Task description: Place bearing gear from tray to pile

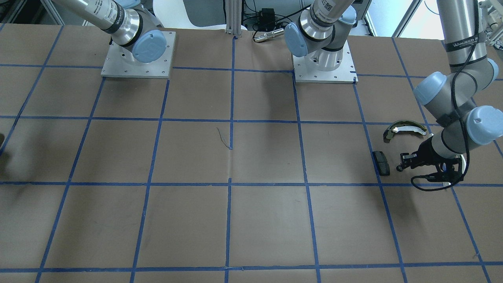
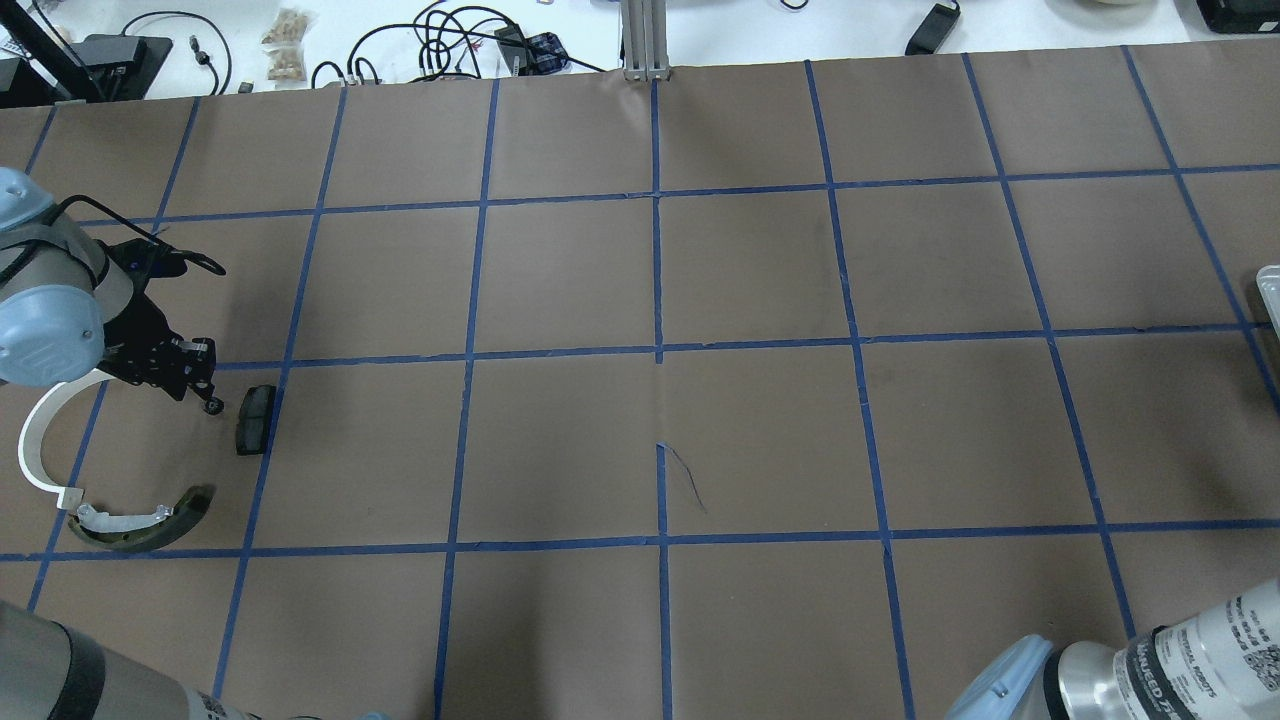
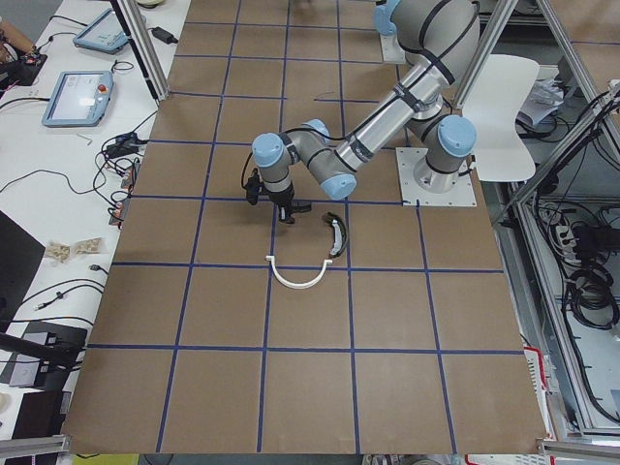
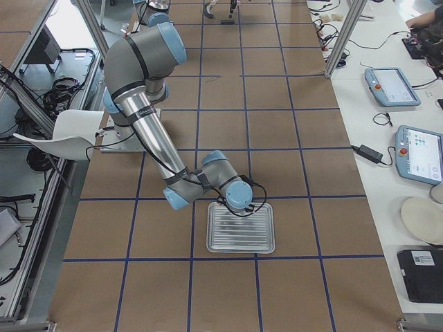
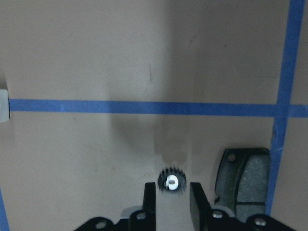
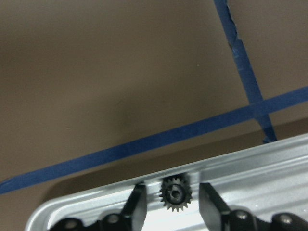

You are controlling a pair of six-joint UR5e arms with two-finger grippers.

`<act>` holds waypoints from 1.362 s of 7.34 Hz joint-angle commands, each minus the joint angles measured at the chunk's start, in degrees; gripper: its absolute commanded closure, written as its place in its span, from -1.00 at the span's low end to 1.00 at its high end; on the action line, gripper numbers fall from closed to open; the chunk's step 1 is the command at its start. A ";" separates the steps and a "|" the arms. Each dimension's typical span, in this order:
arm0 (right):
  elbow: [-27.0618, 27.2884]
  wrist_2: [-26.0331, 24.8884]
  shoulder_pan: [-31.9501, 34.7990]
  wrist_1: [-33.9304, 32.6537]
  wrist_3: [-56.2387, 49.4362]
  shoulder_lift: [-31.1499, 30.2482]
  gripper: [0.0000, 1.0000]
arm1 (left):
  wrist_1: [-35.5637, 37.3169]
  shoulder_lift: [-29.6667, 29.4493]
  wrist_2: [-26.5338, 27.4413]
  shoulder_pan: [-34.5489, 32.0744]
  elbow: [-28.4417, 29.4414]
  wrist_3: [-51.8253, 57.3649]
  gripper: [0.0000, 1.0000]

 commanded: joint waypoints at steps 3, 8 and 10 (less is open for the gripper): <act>-0.87 -5.23 0.09 0.84 0.29 -0.61 1.00 | -7.94 2.20 0.90 -3.79 7.35 -4.26 -1.00; -1.75 -3.06 3.32 2.67 8.34 -6.50 1.00 | -35.95 10.81 -3.30 -20.98 24.08 -24.12 -1.00; -1.23 -0.26 9.46 4.18 21.84 -6.86 1.00 | -41.13 16.00 -3.66 -29.60 25.74 -27.81 -1.00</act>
